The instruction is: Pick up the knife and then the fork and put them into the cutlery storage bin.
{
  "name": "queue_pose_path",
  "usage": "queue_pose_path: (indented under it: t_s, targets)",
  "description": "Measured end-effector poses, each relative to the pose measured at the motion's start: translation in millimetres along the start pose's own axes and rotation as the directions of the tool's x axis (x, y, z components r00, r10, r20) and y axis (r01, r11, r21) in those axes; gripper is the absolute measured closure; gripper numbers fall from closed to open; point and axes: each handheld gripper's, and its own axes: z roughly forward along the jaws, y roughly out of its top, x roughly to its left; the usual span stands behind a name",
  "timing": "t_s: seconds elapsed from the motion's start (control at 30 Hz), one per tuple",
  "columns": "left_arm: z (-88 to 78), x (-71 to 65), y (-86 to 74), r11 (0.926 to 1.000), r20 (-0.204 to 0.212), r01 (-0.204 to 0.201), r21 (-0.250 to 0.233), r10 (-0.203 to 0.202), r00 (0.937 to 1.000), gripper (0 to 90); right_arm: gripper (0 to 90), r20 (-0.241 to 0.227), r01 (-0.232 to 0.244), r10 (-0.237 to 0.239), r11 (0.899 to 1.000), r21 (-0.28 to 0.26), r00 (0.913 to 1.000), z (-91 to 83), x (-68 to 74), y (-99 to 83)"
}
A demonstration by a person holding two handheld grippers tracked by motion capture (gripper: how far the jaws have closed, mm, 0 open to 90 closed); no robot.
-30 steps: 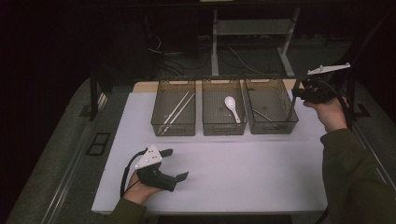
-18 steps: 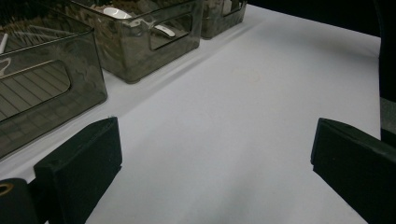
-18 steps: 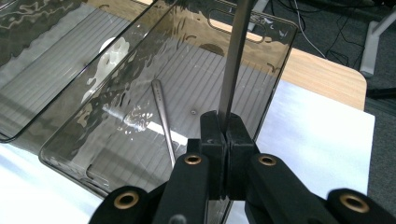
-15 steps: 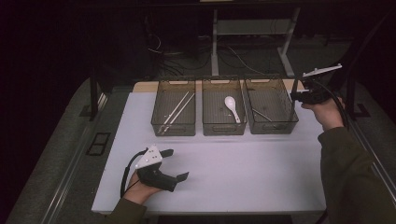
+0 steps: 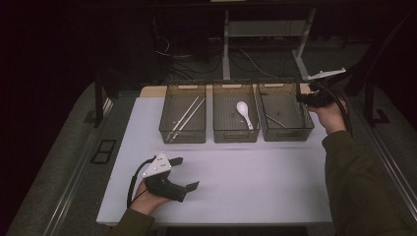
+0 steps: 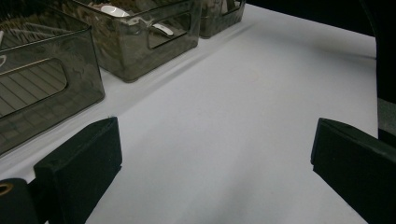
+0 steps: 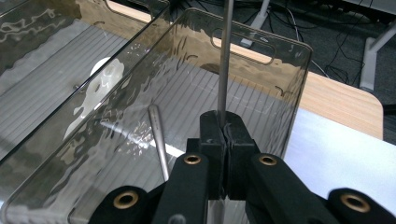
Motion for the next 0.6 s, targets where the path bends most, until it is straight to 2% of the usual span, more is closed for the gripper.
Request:
queue_pose_path:
  t_s: [0.17, 0.23, 0.27, 0.33, 0.37, 0.6]
  targets:
    - [0.5, 0.1, 0.3, 1.0000, 0.003, 0.001, 0.001, -0.001, 1.0000, 1.2, 88.1, -0.005, 0.003, -0.003, 1.000, 0.009, 1.0000, 9.0, 1.9, 1.9]
    - [1.2, 0.0, 0.4, 1.0000, 0.004, 0.004, 0.000, -0.004, 1.0000, 1.2, 88.2, -0.003, 0.002, -0.002, 1.000, 0.030, 1.0000, 14.4, 0.9, 1.7]
    - [1.4, 0.0, 0.5, 1.0000, 0.005, 0.003, 0.001, -0.003, 1.0000, 1.2, 88.2, -0.001, -0.003, 0.003, 0.999, 0.052, 1.0000, 18.7, 0.3, 0.8]
    - [1.4, -0.2, 0.5, 1.0000, 0.007, 0.003, 0.000, -0.003, 1.0000, 1.2, 88.1, -0.001, -0.025, 0.025, 0.999, 0.047, 0.9997, 23.4, -0.6, -0.1]
    - [1.4, -0.1, 0.5, 1.0000, 0.007, 0.003, 0.000, -0.003, 1.0000, 1.3, 88.0, -0.004, -0.021, 0.021, 0.999, 0.050, 0.9998, 25.2, -0.5, -0.1]
    - [2.6, 0.5, 1.0, 1.0000, 0.009, 0.005, -0.001, -0.005, 0.9999, 1.3, 86.2, -0.001, -0.013, 0.013, 0.996, 0.083, 0.9999, 45.0, 8.3, -0.2]
